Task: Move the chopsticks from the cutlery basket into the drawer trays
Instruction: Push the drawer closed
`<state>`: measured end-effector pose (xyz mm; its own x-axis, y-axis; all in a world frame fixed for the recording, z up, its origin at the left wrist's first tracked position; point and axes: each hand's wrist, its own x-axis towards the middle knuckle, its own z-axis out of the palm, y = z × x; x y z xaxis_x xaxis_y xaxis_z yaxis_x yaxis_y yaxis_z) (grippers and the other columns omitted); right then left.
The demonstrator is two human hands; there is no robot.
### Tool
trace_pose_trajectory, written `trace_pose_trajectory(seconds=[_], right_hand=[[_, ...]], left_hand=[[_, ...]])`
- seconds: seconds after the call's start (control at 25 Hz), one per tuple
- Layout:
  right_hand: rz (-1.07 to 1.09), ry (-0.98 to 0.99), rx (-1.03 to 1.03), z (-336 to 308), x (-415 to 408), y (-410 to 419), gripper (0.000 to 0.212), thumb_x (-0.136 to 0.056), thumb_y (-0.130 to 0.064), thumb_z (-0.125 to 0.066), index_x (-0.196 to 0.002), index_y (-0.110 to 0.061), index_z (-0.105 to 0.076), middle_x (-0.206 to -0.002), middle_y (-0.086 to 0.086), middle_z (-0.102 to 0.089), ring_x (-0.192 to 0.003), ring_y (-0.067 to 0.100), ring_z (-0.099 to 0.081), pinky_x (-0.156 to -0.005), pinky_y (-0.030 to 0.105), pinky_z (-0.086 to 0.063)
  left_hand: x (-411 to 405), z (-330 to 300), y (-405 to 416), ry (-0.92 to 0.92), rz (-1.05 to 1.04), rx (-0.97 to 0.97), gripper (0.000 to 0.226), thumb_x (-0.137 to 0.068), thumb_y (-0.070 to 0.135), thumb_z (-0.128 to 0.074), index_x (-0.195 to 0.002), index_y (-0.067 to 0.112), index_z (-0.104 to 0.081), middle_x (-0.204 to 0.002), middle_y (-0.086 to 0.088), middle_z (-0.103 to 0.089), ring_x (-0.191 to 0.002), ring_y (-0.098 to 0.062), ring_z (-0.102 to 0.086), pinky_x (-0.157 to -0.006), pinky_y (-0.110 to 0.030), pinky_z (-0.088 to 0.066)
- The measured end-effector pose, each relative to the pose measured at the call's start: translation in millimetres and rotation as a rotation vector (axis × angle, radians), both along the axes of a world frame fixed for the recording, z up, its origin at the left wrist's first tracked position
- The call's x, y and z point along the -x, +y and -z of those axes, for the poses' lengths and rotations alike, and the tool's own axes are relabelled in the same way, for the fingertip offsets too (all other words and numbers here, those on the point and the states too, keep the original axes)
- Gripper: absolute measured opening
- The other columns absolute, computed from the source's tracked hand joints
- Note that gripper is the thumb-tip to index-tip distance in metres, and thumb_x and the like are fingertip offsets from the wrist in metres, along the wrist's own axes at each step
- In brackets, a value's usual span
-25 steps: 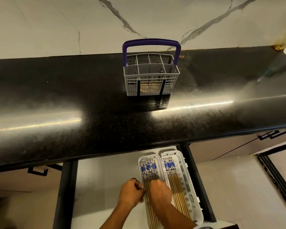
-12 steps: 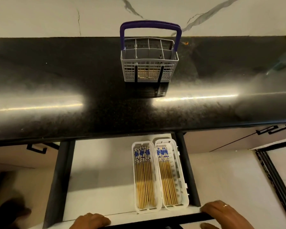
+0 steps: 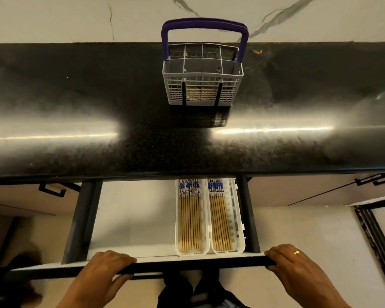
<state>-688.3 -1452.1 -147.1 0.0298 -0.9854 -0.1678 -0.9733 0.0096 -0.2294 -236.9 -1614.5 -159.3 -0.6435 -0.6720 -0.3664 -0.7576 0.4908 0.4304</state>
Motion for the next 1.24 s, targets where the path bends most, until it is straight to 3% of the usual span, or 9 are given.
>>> trace_pose_trajectory(seconds=[0.12,0.24,0.36,0.48,0.6,0.8,1.0,1.12,1.24], right_hand=[[-0.002,0.07,0.021,-3,5,-29,0.038,-0.062,-0.028,-0.091,-0.095,-0.02,-0.074,-0.088,-0.006,-0.071,-0.077,0.015,-0.068,-0.064,0.028,-0.06],[0.031,0.154,0.137,-1,14,-57,0.034,-0.079,-0.035,-0.073,-0.106,-0.015,-0.071,-0.103,0.002,-0.069,-0.093,0.025,-0.067,-0.075,0.038,-0.059],[0.147,0.246,0.178,0,27,-86,0.067,-0.084,-0.052,-0.048,-0.137,-0.011,-0.051,-0.14,0.014,-0.05,-0.132,0.036,-0.047,-0.1,0.05,-0.046],[0.173,0.292,0.191,-4,39,-121,0.082,-0.082,-0.056,-0.048,-0.15,-0.013,-0.032,-0.158,0.014,-0.029,-0.148,0.032,-0.022,-0.115,0.051,-0.026],[0.167,0.292,0.158,-2,46,-153,0.09,-0.08,-0.05,-0.071,-0.151,-0.012,-0.03,-0.159,0.011,-0.028,-0.149,0.028,-0.022,-0.118,0.048,-0.018],[0.253,0.28,0.201,14,40,-178,0.093,-0.074,-0.039,-0.08,-0.148,-0.007,-0.033,-0.156,0.017,-0.034,-0.146,0.035,-0.027,-0.117,0.053,-0.017],[0.294,0.313,0.338,27,35,-180,0.073,-0.082,-0.038,-0.06,-0.144,-0.006,-0.039,-0.151,0.019,-0.041,-0.143,0.037,-0.031,-0.114,0.059,-0.025],[0.362,0.292,0.369,31,29,-186,0.082,-0.069,-0.024,-0.079,-0.14,-0.005,-0.042,-0.147,0.02,-0.045,-0.141,0.037,-0.033,-0.115,0.059,-0.023],[0.39,0.289,0.435,38,27,-189,0.075,-0.068,-0.021,-0.074,-0.135,-0.005,-0.046,-0.143,0.021,-0.049,-0.137,0.038,-0.037,-0.113,0.061,-0.026]], left_hand=[[19,-11,-31,0.001,-0.006,0.201,0.051,-0.088,0.07,-0.034,-0.101,0.037,-0.07,-0.096,0.023,-0.066,-0.094,0.002,-0.053,-0.078,-0.019,-0.044],[37,-19,-54,-0.098,-0.101,0.368,0.061,-0.074,0.061,-0.048,-0.121,0.026,-0.063,-0.123,0.0,-0.06,-0.111,-0.025,-0.053,-0.083,-0.038,-0.043],[52,-22,-85,-0.153,-0.099,0.488,0.094,-0.07,0.062,-0.064,-0.149,0.018,-0.037,-0.157,-0.016,-0.031,-0.145,-0.036,-0.025,-0.113,-0.048,-0.019],[66,-23,-120,-0.203,-0.056,0.485,0.118,-0.061,0.052,-0.085,-0.155,0.014,-0.024,-0.163,-0.017,-0.017,-0.152,-0.033,-0.01,-0.121,-0.047,-0.003],[77,-18,-150,-0.251,-0.041,0.496,0.12,-0.062,0.048,-0.086,-0.156,0.016,-0.019,-0.163,-0.013,-0.016,-0.152,-0.03,-0.012,-0.122,-0.046,-0.001],[90,-9,-168,-0.257,-0.091,0.536,0.112,-0.064,0.048,-0.085,-0.154,0.02,-0.025,-0.162,-0.011,-0.024,-0.15,-0.032,-0.018,-0.12,-0.055,-0.015],[93,0,-167,-0.193,-0.148,0.613,0.104,-0.062,0.035,-0.088,-0.15,0.02,-0.036,-0.157,-0.011,-0.036,-0.147,-0.032,-0.027,-0.118,-0.056,-0.022],[99,7,-165,-0.15,-0.209,0.653,0.103,-0.055,0.024,-0.09,-0.147,0.021,-0.043,-0.155,-0.009,-0.04,-0.145,-0.033,-0.031,-0.116,-0.057,-0.024],[102,13,-163,-0.104,-0.267,0.733,0.099,-0.05,0.014,-0.09,-0.141,0.019,-0.052,-0.15,-0.009,-0.047,-0.141,-0.034,-0.037,-0.112,-0.057,-0.027]])
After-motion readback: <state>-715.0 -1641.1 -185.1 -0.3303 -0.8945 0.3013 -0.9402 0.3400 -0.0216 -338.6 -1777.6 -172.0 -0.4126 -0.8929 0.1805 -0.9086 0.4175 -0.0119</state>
